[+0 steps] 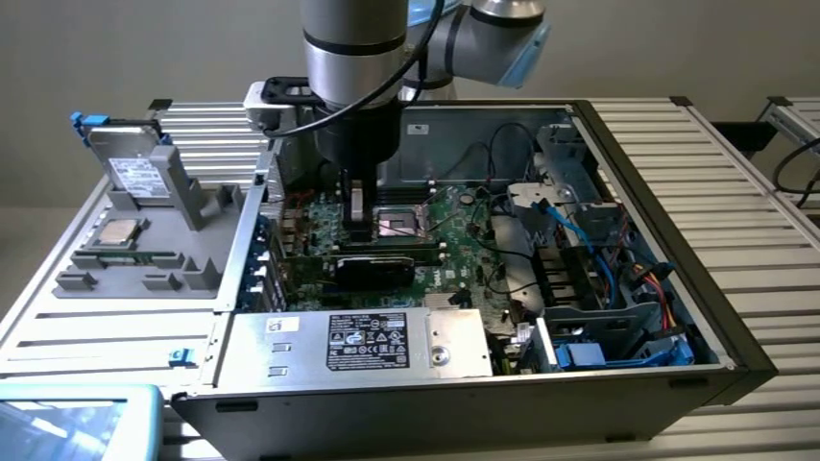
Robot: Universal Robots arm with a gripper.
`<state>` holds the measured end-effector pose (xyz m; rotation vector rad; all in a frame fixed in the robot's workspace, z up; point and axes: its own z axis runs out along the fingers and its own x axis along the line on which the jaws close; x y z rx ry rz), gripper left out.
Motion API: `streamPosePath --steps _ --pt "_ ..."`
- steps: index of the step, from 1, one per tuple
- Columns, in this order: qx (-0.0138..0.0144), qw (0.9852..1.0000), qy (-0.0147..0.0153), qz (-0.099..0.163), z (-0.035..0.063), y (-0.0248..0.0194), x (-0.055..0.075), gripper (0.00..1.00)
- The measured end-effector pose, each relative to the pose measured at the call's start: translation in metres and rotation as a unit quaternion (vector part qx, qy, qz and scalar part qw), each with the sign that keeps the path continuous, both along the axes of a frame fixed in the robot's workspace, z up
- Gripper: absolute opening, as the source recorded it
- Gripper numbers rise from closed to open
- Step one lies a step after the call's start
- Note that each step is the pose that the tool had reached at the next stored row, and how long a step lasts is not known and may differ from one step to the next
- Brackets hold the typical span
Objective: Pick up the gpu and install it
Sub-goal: 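Press down on the gpu until it lock into place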
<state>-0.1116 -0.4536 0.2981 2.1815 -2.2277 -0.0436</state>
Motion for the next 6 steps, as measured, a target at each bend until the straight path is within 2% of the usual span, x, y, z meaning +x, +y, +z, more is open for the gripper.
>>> streamPosePath --steps 6 --pt "-0.0001 1.0000 0.0001 0.000 0.0001 0.0000 0.0000 0.12"
